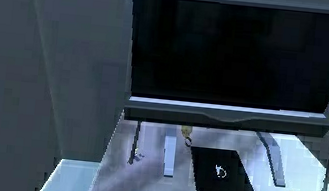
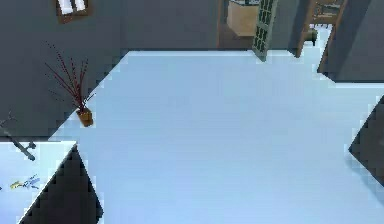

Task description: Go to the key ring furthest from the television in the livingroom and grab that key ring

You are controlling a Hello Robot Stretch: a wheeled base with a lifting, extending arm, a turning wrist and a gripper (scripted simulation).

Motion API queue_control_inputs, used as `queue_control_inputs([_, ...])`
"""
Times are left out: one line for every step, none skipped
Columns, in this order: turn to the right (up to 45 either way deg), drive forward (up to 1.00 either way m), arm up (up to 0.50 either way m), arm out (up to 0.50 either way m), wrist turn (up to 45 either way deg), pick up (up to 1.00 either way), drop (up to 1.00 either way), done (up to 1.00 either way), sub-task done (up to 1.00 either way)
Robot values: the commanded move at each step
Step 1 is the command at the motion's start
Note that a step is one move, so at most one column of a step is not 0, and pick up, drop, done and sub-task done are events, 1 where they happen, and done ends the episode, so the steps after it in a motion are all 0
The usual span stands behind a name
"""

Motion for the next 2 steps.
queue_control_inputs([-42.0,0.00,0.00,0.00,0.0,0.00,0.00,0.00,0.00])
queue_control_inputs([-6.0,0.00,0.00,0.00,0.0,0.00,0.00,0.00,0.00])
